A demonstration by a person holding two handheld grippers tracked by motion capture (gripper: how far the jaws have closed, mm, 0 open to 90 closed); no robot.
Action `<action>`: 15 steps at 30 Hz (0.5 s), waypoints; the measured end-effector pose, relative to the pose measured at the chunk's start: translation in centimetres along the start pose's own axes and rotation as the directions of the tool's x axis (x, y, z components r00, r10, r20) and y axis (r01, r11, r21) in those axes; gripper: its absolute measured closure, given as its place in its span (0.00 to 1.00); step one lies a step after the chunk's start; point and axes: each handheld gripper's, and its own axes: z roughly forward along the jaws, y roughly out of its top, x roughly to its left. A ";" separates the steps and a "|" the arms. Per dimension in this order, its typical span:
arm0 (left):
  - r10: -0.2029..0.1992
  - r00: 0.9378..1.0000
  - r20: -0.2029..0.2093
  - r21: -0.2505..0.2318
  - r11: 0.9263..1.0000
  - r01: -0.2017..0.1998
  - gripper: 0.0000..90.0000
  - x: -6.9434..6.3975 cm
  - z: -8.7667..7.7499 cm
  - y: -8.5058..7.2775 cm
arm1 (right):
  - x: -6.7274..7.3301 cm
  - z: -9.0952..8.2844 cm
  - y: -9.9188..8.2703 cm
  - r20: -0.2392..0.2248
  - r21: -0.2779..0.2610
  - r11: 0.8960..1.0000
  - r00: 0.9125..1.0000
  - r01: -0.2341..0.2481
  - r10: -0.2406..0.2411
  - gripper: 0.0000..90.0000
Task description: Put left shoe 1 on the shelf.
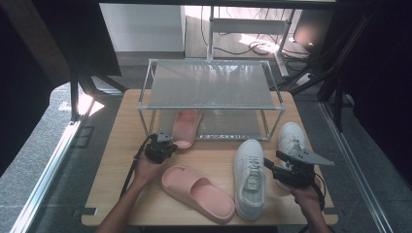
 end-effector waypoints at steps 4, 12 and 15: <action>0.005 1.000 0.000 -0.002 1.000 -0.005 1.00 0.1 0.5 0.4 | 0.0 0.1 0.0 0.001 0.002 1.000 1.000 0.000 0.000 0.46; 0.008 1.000 -0.009 0.000 1.000 -0.008 1.00 0.0 1.6 1.3 | -0.1 0.0 -0.1 0.001 0.005 1.000 1.000 -0.001 0.001 0.46; 0.004 1.000 -0.007 -0.007 1.000 -0.004 1.00 0.1 1.8 1.3 | -0.1 0.0 -0.1 0.001 0.002 1.000 1.000 -0.003 0.003 0.46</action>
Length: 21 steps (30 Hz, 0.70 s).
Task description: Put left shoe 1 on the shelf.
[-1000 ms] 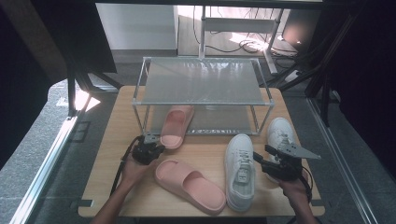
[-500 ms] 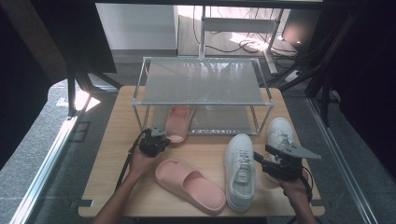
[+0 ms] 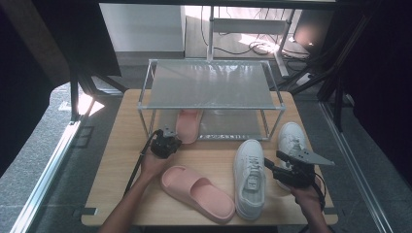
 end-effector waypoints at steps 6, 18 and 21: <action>-0.006 1.000 -0.002 -0.028 1.000 0.006 1.00 0.0 0.6 0.0 | 0.0 0.1 0.0 0.001 0.005 1.000 1.000 0.002 -0.002 0.46; -0.012 1.000 -0.014 -0.016 1.000 0.012 1.00 0.2 1.5 0.9 | 0.0 0.0 -0.1 0.001 0.003 1.000 1.000 -0.001 0.001 0.46; -0.009 1.000 -0.018 -0.012 1.000 0.009 1.00 0.3 1.6 0.9 | 0.0 0.0 -0.1 0.002 0.002 1.000 1.000 -0.001 0.001 0.46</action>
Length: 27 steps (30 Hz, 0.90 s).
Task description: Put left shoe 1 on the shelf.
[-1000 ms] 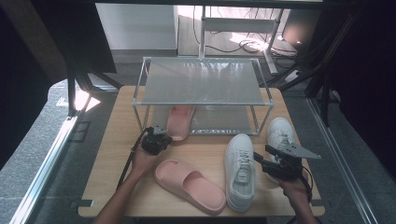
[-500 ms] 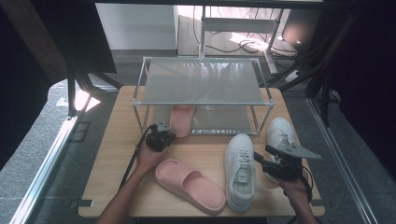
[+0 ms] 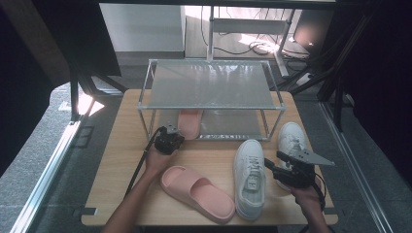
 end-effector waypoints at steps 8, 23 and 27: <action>-0.009 1.000 0.004 -0.007 1.000 0.009 0.98 0.0 0.0 0.0 | 0.0 -0.1 0.0 0.002 0.000 1.000 1.000 0.000 0.000 0.46; -0.018 1.000 0.009 -0.017 1.000 0.018 0.98 0.0 0.4 0.0 | -0.1 0.0 0.0 0.004 0.002 1.000 1.000 -0.001 0.001 0.46; -0.015 1.000 0.008 -0.014 1.000 0.015 0.96 -0.1 0.3 0.0 | -0.1 0.0 0.0 0.004 0.006 1.000 1.000 0.000 0.000 0.46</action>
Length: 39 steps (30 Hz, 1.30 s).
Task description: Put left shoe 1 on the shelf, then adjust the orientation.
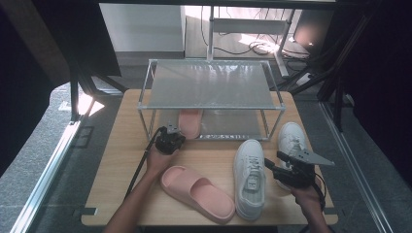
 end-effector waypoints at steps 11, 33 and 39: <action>-0.033 0.999 0.029 -0.034 0.999 0.034 0.80 -0.1 -3.4 -0.5 | 0.0 -0.1 0.0 0.000 -0.006 1.000 1.000 -0.001 0.001 0.46; -0.098 0.983 0.157 -0.031 0.994 0.104 0.63 -1.5 -7.2 -2.0 | -0.2 -0.2 0.0 0.005 -0.003 1.000 1.000 -0.005 0.005 0.46; -0.091 0.979 0.184 -0.046 0.994 0.101 0.60 -2.0 -8.4 -2.3 | -0.2 -0.2 -0.1 0.005 -0.001 1.000 1.000 -0.004 0.004 0.46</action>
